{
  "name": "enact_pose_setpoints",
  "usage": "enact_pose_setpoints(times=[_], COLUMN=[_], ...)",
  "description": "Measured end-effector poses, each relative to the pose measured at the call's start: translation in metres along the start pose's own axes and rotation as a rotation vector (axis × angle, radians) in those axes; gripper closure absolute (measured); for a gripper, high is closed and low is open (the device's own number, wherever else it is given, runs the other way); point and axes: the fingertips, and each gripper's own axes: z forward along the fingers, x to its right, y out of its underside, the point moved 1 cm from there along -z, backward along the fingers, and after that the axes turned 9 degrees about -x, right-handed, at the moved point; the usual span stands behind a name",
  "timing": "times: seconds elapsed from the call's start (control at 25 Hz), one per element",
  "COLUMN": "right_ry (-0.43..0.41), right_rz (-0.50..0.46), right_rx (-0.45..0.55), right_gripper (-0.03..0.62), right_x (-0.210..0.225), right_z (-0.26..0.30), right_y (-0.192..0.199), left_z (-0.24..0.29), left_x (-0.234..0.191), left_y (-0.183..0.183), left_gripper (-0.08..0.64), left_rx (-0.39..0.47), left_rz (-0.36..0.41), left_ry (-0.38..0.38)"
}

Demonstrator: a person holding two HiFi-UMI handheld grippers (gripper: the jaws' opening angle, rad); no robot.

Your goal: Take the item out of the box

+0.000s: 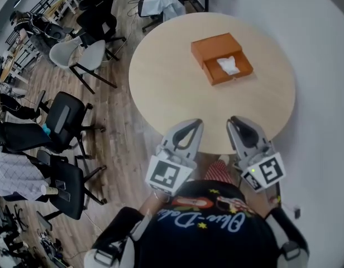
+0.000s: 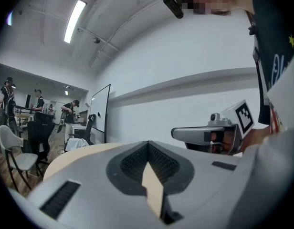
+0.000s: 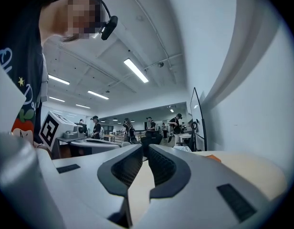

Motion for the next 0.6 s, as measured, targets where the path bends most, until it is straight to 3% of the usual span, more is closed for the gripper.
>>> enact_pose_setpoints(times=[0.6], right_ry=[-0.085], right_rz=[-0.021], right_rx=[-0.001], right_gripper=[0.566], right_x=[0.128], right_z=[0.031], right_y=[0.002], left_z=[0.114], left_x=[-0.012], left_y=[-0.02], left_gripper=[0.575], left_rx=[-0.022], left_rz=[0.008], left_ry=[-0.099])
